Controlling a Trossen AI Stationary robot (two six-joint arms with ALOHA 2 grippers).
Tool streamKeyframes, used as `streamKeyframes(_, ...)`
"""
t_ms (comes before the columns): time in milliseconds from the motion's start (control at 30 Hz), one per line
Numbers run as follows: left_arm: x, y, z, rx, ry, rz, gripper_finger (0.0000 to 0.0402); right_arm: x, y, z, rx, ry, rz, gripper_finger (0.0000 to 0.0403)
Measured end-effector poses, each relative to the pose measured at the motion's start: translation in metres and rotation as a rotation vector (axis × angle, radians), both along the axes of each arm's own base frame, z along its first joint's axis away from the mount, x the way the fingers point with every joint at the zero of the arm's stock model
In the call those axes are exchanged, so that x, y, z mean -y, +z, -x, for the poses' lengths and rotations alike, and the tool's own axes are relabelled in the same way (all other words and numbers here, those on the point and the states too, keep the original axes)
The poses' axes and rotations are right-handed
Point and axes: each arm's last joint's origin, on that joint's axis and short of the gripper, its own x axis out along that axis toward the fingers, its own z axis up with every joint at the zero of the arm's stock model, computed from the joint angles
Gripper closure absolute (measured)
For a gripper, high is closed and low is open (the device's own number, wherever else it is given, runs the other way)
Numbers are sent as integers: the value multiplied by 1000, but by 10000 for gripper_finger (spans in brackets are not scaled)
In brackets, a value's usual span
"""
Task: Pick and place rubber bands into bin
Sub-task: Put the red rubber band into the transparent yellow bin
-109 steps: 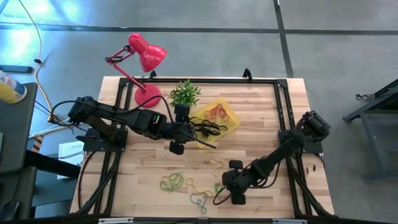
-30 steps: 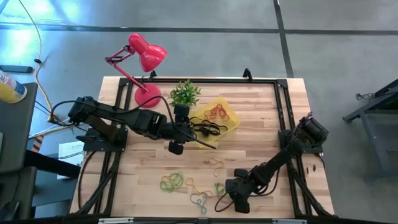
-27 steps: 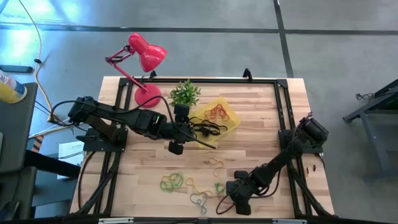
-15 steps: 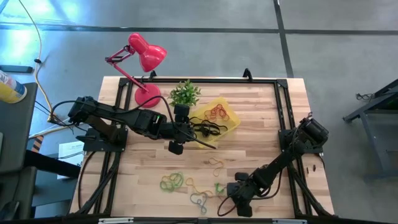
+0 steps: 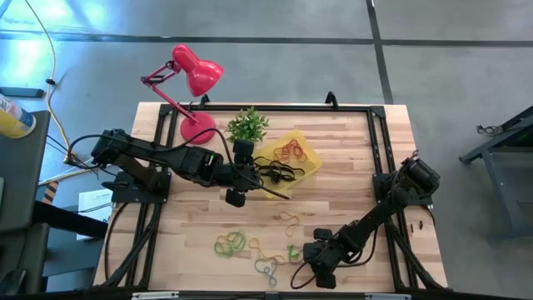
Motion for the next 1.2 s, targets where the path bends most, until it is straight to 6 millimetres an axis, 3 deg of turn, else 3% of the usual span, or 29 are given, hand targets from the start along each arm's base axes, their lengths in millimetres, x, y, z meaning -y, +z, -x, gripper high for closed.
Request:
streamKeyframes(967,0,0,0,-18,-20,-22,241,22,-11,-18,-60,-119,3,223)
streamKeyframes(1200,0,0,1,-27,-29,-29,241,24,-14,-16,-95,-152,15,261)
